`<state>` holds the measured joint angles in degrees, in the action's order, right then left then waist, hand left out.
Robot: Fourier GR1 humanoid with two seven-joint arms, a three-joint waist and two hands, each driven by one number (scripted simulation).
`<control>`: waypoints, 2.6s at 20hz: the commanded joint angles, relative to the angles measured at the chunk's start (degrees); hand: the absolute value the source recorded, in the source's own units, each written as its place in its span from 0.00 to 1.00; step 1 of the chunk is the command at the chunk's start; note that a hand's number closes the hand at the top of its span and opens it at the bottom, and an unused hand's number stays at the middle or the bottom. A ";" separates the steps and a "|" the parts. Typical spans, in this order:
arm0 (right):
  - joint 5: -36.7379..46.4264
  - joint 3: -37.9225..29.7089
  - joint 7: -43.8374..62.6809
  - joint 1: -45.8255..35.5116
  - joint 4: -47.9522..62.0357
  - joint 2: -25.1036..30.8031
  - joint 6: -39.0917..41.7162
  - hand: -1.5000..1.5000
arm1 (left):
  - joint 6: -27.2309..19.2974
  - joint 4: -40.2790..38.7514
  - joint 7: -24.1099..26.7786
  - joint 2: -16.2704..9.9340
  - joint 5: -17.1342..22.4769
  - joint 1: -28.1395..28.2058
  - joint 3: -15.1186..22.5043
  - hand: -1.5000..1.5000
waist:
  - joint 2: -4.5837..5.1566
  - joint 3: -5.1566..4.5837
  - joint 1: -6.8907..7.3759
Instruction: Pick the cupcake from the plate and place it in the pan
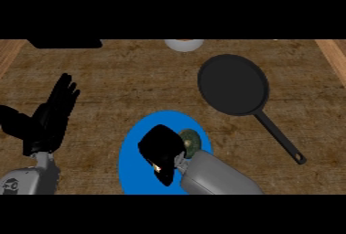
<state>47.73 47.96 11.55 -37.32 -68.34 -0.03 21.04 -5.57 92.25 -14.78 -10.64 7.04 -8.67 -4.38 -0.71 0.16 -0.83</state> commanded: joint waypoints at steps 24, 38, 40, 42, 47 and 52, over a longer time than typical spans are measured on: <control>14.15 -25.61 23.24 -1.05 -40.41 3.81 2.37 1.00 | 0.76 -1.20 2.94 1.94 -1.53 0.06 0.52 0.50 | 0.75 -0.17 0.99; 3.86 -50.20 -6.61 -5.22 -7.62 16.31 -15.69 1.00 | 2.09 -1.56 2.92 2.26 -1.09 0.15 0.24 0.50 | 1.00 -0.16 1.59; 5.08 -49.94 -11.20 -4.32 -1.59 16.86 -19.23 1.00 | 0.82 -0.45 2.23 3.19 -2.42 -0.01 1.42 0.50 | 0.96 -0.15 1.58; 4.70 -50.61 -16.30 -5.89 6.24 15.57 -24.16 1.00 | 3.25 0.34 1.29 0.48 -0.30 -0.19 -0.77 0.50 | 1.15 -0.13 2.25; 4.63 -51.14 -23.68 -10.93 21.31 13.05 -28.89 1.00 | 0.51 2.11 -1.26 2.29 -3.15 -1.11 1.74 0.50 | 1.14 -0.12 2.42; 7.93 -51.73 -29.24 -12.45 34.15 13.89 -36.17 1.00 | 2.23 -2.28 1.90 1.95 -2.27 -1.66 0.33 0.50 | 1.28 -0.13 2.34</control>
<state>53.50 -3.70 -14.04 -48.35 -43.38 13.97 -10.45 -3.51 91.25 -13.75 -8.71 5.59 -10.22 -4.28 0.53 0.03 1.52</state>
